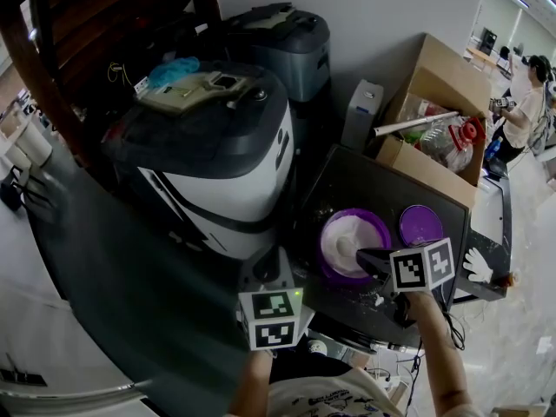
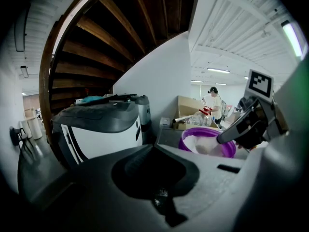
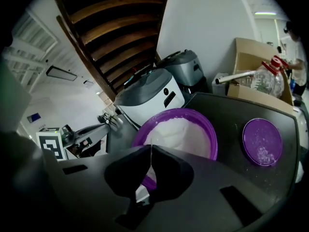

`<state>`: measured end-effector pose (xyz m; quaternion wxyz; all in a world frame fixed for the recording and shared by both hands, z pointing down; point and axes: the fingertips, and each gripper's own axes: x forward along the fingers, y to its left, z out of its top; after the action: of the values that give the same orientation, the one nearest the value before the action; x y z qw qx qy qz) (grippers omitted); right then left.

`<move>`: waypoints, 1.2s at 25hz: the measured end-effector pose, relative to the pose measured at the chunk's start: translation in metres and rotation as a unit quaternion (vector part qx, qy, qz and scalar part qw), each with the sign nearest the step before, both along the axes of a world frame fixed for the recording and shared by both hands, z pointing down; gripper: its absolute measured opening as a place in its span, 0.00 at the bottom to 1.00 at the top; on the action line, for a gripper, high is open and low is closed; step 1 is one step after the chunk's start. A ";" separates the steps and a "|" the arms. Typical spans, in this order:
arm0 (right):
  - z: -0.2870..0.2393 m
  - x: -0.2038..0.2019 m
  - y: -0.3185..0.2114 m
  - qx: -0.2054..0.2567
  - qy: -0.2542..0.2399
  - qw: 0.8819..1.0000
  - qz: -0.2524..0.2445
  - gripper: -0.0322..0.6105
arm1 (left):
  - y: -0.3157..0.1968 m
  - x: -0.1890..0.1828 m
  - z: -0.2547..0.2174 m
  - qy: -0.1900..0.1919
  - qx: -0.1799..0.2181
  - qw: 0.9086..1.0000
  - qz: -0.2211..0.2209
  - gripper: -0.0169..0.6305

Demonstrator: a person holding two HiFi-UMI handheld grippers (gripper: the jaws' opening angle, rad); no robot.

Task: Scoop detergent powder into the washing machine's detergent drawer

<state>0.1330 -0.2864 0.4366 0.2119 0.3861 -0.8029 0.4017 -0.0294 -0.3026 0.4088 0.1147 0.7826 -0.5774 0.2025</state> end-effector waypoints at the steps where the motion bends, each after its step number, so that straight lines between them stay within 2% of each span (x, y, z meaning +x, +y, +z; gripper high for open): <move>1: 0.000 0.002 0.000 0.000 -0.012 1.000 0.012 0.08 | 0.000 0.001 -0.001 0.000 0.001 1.000 0.000 0.03; 8: -0.005 0.010 0.005 -0.018 -0.130 0.987 0.089 0.08 | 0.006 0.006 -0.005 -0.002 0.005 1.000 -0.001 0.03; 12: -0.011 0.013 0.007 -0.028 -0.203 0.971 0.125 0.08 | 0.010 0.009 -0.006 -0.004 0.007 1.000 -0.005 0.03; 18: -0.019 0.022 0.010 -0.024 -0.279 0.945 0.169 0.08 | 0.019 0.012 -0.008 -0.005 0.009 1.000 -0.015 0.03; 24: -0.029 0.027 0.013 -0.018 -0.351 0.920 0.175 0.08 | 0.032 0.019 -0.009 -0.004 0.011 1.000 -0.026 0.03; 30: -0.036 0.022 0.022 -0.026 -0.394 0.904 0.165 0.08 | 0.044 0.022 -0.008 -0.006 0.011 0.999 -0.033 0.03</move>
<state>0.1550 -0.2641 0.4009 -0.1811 0.3175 -0.7348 0.5714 -0.0079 -0.2584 0.4006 0.1089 0.7634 -0.6056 0.1967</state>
